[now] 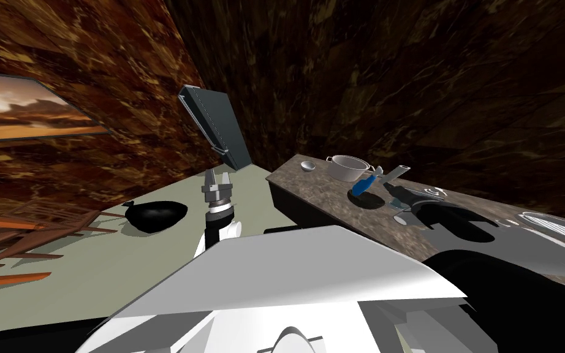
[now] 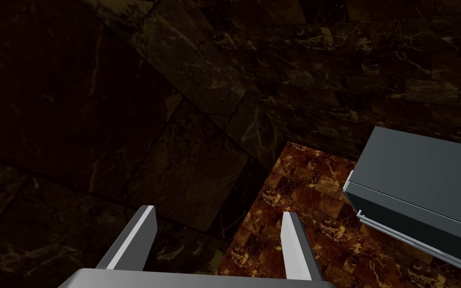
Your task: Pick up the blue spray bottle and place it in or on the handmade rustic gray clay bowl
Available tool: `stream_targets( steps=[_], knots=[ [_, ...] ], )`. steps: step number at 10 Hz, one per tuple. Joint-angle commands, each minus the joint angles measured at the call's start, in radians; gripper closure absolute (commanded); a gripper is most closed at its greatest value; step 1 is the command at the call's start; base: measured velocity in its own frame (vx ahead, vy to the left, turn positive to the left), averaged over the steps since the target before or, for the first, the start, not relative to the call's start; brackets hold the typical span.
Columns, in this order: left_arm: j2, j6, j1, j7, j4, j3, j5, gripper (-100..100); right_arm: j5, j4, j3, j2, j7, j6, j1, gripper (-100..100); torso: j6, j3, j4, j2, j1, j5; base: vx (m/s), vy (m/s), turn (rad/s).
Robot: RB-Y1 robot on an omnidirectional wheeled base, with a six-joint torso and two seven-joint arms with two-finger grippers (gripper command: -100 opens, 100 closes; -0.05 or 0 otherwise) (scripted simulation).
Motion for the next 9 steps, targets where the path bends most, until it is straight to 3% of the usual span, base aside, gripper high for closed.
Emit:
stream_targets(
  steps=[1, 4, 5, 6, 9],
  knots=[
    [0.000, 0.000, 0.000, 0.000, 0.000, 0.000, 0.000, 0, -0.021, -0.029, -0.023, -0.011, -0.007, 0.026, 0.019, -100, 0.000, 0.000, 0.000, 0.000, 0.000, 0.000, 0.001, -0.032, -0.003],
    [0.000, 0.000, 0.000, 0.000, 0.000, 0.000, 0.000, 0, -0.075, -0.100, -0.080, -0.044, -0.023, 0.086, 0.064, -100, 0.000, 0.000, 0.000, 0.000, 0.000, 0.000, 0.004, -0.033, -0.008],
    [0.000, 0.000, 0.000, 0.000, 0.000, 0.000, 0.000, 0, -0.064, -0.092, -0.070, -0.036, -0.020, 0.075, 0.058, -100, 0.000, 0.000, 0.000, 0.000, 0.000, 0.000, 0.002, -0.011, 0.001],
    [0.000, 0.000, 0.000, 0.000, 0.000, 0.000, 0.000, 0, -0.066, -0.094, -0.072, -0.037, -0.021, 0.079, 0.059, 0, 0.000, 0.000, 0.000, 0.000, 0.001, 0.000, 0.000, 0.000, 0.000],
    [0.000, 0.000, 0.000, 0.000, 0.000, 0.000, 0.000, 0, -0.066, -0.094, -0.071, -0.037, -0.021, 0.079, 0.059, 0, 0.000, 0.000, 0.000, 0.000, 0.002, 0.000, 0.000, 0.000, 0.000]
  ],
)
